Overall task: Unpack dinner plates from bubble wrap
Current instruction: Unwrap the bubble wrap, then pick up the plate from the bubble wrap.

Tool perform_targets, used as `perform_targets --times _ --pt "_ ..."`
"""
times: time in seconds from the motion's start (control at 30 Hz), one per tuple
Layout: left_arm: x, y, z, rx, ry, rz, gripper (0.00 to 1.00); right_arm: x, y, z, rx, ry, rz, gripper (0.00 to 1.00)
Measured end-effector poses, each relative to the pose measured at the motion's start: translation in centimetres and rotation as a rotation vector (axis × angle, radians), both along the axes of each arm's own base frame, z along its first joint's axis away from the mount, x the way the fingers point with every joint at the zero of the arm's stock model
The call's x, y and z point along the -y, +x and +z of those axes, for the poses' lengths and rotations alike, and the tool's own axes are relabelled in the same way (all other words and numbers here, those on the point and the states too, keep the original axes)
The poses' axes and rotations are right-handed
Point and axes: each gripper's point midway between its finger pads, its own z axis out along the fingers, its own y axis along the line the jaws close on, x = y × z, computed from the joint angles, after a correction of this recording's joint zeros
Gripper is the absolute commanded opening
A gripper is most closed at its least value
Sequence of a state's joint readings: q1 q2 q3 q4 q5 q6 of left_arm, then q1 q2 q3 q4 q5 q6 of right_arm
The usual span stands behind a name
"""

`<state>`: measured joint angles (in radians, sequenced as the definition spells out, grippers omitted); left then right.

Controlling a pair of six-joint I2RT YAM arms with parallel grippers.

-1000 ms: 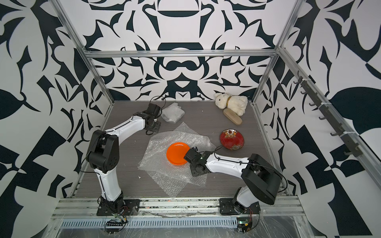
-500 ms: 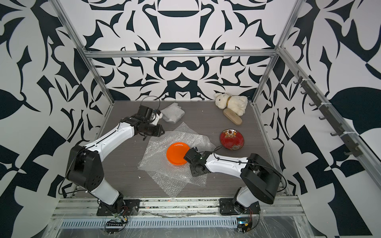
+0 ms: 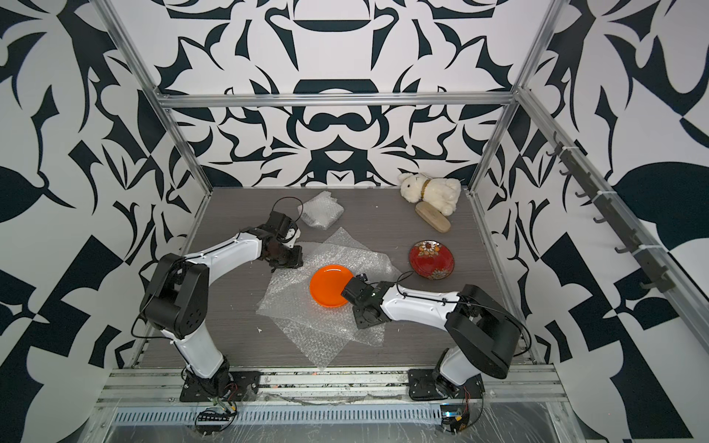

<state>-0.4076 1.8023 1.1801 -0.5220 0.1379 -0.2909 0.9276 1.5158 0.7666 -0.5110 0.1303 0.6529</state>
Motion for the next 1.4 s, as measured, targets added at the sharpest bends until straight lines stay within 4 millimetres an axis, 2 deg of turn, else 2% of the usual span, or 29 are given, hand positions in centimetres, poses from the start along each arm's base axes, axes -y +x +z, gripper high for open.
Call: perform_targets --times 0.1,0.17,0.43,0.53,0.77,0.87,0.93,1.1,1.17,1.4 --pt "-0.4 -0.2 -2.0 -0.038 0.036 0.007 0.23 0.0 0.0 0.0 0.000 0.000 0.000 0.24" --pt "-0.6 -0.2 -2.4 -0.044 0.047 0.011 0.24 0.0 0.0 0.0 0.000 0.000 0.000 0.24" --pt "-1.0 0.3 -2.2 -0.019 0.072 0.021 0.28 0.0 0.0 0.0 0.001 0.001 0.000 0.24" --pt "-0.9 0.6 -0.6 0.020 0.055 0.017 0.31 -0.1 0.1 0.1 0.004 0.007 -0.001 0.24" --pt "1.0 0.1 6.8 0.154 -0.122 -0.022 0.32 -0.6 0.5 1.2 0.036 0.047 -0.014 0.24" --pt "1.4 -1.3 7.8 0.154 -0.187 -0.025 0.33 -0.9 0.7 2.2 0.059 0.077 -0.017 0.24" --pt "1.4 -2.7 7.1 0.116 -0.210 -0.016 0.33 -1.0 0.9 2.9 0.074 0.100 -0.022 0.24" --pt "1.2 -6.3 3.2 -0.023 -0.215 0.016 0.31 -0.9 2.1 4.5 0.094 0.158 -0.054 0.26" --pt "1.2 -7.3 2.2 -0.059 -0.215 0.026 0.31 -0.7 2.6 5.2 0.104 0.176 -0.063 0.27" --pt "1.8 -8.4 1.0 -0.094 -0.232 0.036 0.31 -0.1 3.5 7.5 0.129 0.255 -0.083 0.27"
